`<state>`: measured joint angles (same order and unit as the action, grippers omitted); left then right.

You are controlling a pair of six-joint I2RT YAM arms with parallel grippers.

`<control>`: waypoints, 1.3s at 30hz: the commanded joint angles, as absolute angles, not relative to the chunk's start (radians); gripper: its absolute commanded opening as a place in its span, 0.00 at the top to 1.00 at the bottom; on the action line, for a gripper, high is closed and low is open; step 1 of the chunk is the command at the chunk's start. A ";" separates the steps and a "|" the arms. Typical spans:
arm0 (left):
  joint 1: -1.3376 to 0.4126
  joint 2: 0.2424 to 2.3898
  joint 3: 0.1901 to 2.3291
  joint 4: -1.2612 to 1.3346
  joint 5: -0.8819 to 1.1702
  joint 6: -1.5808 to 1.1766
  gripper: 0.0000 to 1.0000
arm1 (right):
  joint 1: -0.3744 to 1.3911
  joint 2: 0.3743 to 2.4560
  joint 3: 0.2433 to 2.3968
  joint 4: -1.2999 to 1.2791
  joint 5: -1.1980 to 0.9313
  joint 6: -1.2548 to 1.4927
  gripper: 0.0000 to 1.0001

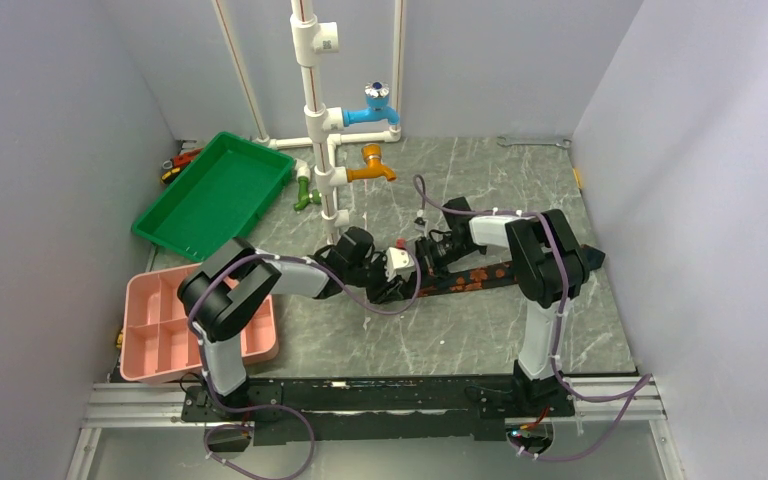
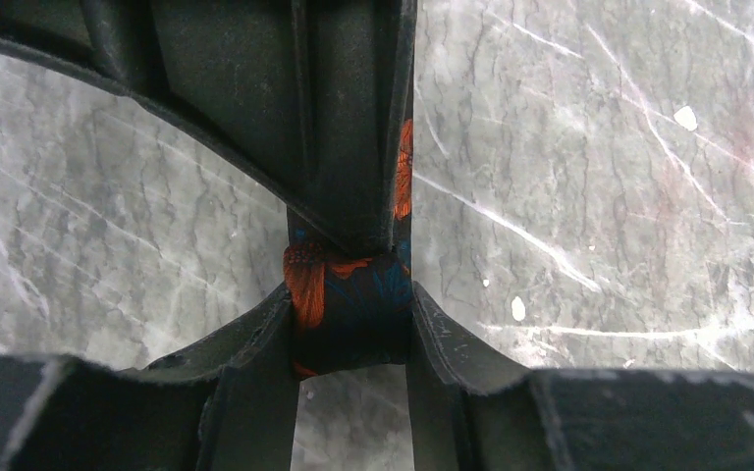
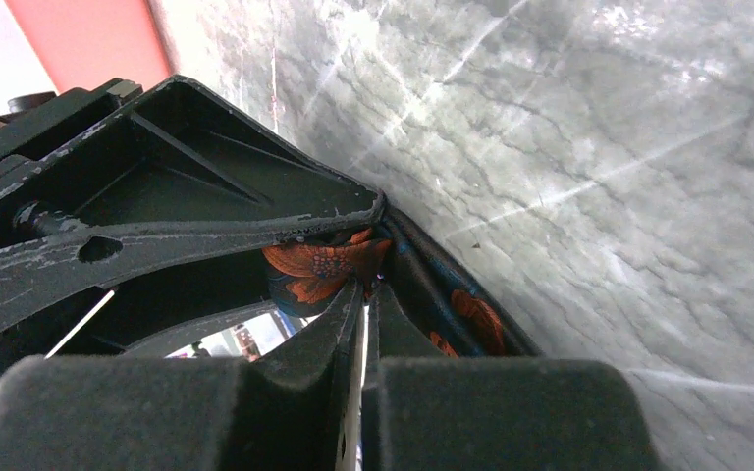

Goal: Roll the ties
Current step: Roll the tie at the center of the board.

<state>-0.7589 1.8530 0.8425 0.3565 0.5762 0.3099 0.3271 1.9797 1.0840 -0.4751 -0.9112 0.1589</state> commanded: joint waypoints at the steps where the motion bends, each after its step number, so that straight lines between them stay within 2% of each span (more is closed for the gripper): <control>1: -0.769 1.889 0.834 0.018 0.454 0.337 0.87 | 0.365 1.982 1.060 -0.482 -0.851 0.126 0.90; 5: -0.770 1.900 0.853 -0.036 0.442 0.355 0.87 | 0.311 1.930 1.074 -0.550 -0.908 0.085 0.73; 10: -0.772 1.913 0.887 -0.058 0.446 0.351 0.87 | 0.298 1.876 1.072 -0.560 -0.992 0.095 0.58; 15: -0.776 1.923 0.898 -0.065 0.446 0.364 0.86 | 0.304 1.857 1.077 -0.482 -1.043 0.182 0.55; 19: -0.781 1.933 0.907 -0.071 0.438 0.371 0.86 | 0.329 1.903 1.106 -0.483 -1.006 0.184 0.53; 24: -0.786 1.939 0.925 -0.087 0.417 0.368 0.83 | 0.339 1.982 1.124 -0.529 -0.959 0.136 0.64; 25: -0.786 1.940 0.926 -0.089 0.416 0.370 0.83 | 0.338 1.988 1.121 -0.538 -0.950 0.123 0.71; 27: -0.786 1.939 0.926 -0.087 0.417 0.370 0.79 | 0.336 1.994 1.114 -0.540 -0.917 0.101 0.96; 28: -0.785 1.935 0.921 -0.081 0.419 0.371 0.75 | 0.334 1.996 1.112 -0.541 -0.899 0.094 1.00; 32: -0.776 1.893 0.864 0.008 0.446 0.380 0.47 | 0.312 2.037 1.116 -0.565 -0.870 0.069 1.00; 39: -0.744 1.843 0.803 0.275 0.536 0.381 0.23 | 0.255 2.100 1.117 -0.610 -0.854 0.019 1.00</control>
<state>-0.7658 1.8202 0.8543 0.2642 0.5407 0.3809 0.2768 2.0335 1.1236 -0.5934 -1.0290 0.1104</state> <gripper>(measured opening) 0.713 0.031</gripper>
